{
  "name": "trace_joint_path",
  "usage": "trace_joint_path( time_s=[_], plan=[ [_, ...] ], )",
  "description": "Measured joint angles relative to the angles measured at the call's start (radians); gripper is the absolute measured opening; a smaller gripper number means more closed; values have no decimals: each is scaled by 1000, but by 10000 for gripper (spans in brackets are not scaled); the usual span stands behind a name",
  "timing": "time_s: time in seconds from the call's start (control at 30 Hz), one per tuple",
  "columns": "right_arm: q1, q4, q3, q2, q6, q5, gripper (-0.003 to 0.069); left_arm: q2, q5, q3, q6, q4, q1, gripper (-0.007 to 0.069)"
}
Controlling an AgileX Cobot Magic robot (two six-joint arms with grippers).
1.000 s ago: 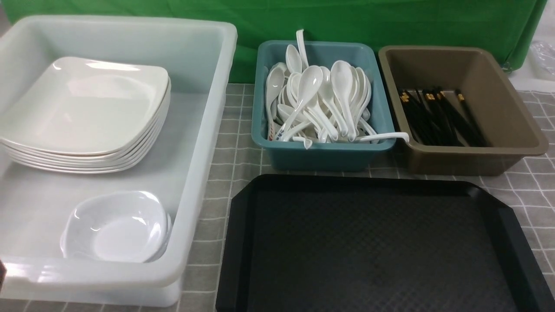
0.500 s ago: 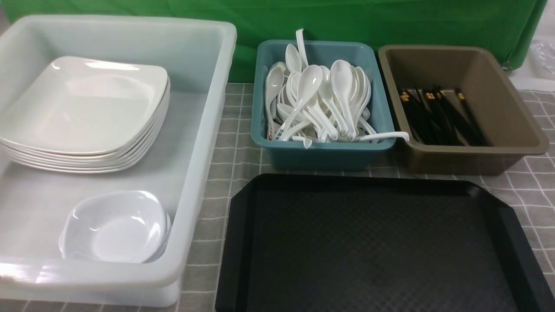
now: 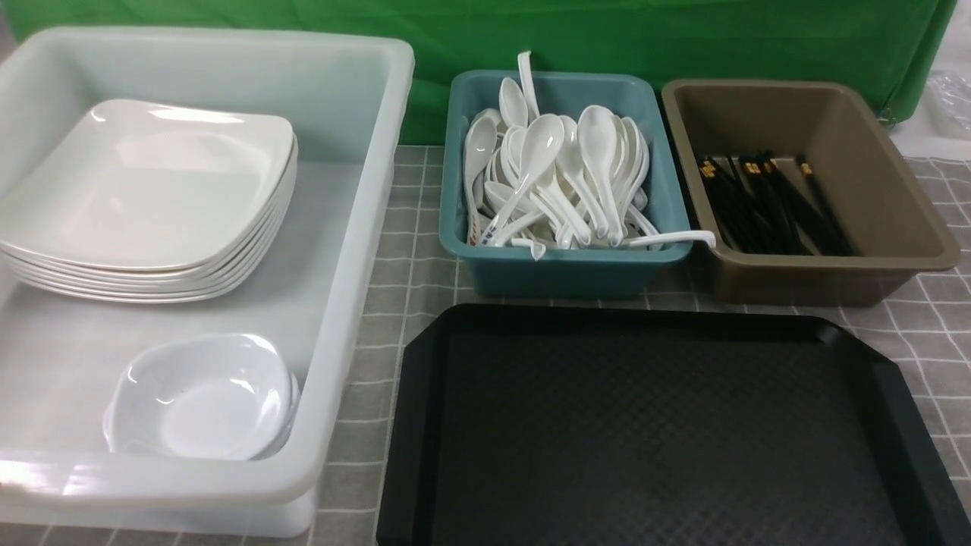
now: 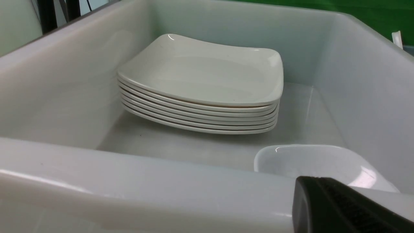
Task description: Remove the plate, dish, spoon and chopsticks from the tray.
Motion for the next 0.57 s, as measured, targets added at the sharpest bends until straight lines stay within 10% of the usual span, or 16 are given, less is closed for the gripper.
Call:
trace_joint_path(
  time_s=[0.57],
  plan=[
    [0,0,0,0,0,0,237,0,0,0,0,1,0,10]
  ],
)
